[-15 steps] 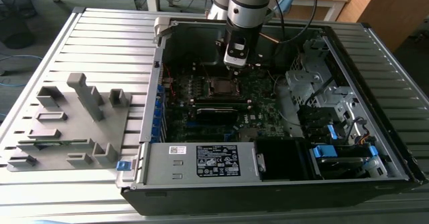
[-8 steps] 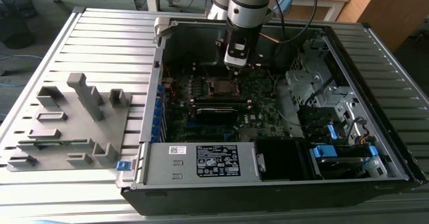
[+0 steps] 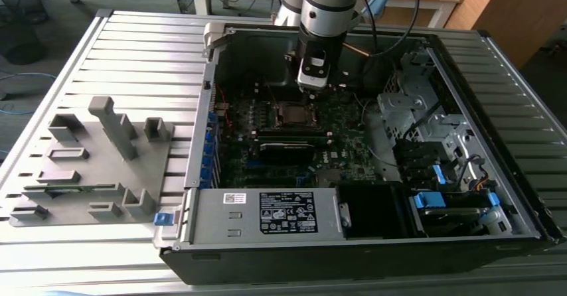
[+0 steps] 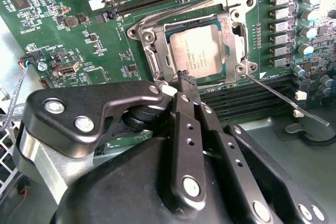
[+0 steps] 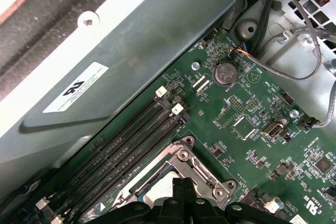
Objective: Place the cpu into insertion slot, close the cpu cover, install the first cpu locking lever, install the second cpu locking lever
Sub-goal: 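Close the cpu cover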
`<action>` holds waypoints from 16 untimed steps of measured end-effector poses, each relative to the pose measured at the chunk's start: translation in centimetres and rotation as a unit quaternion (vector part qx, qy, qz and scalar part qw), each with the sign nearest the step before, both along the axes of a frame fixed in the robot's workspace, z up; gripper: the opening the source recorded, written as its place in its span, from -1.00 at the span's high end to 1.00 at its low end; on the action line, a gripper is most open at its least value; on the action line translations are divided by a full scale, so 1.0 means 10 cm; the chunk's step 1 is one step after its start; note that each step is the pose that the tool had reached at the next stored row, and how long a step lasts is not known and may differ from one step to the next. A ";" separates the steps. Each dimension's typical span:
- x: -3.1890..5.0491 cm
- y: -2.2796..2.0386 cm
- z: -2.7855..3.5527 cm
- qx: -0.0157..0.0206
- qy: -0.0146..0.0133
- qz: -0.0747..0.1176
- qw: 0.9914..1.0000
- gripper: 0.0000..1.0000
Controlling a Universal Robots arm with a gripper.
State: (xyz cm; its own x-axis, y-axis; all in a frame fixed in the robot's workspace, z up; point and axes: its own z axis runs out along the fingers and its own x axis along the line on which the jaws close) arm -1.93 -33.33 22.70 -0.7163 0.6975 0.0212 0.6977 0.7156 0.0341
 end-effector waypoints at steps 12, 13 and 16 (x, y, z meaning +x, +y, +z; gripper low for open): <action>0.000 0.000 0.000 0.000 0.000 0.010 1.000 0.80; 0.000 0.000 0.000 0.000 0.000 0.011 1.000 0.80; 0.000 0.000 0.000 0.000 0.000 0.011 1.000 0.80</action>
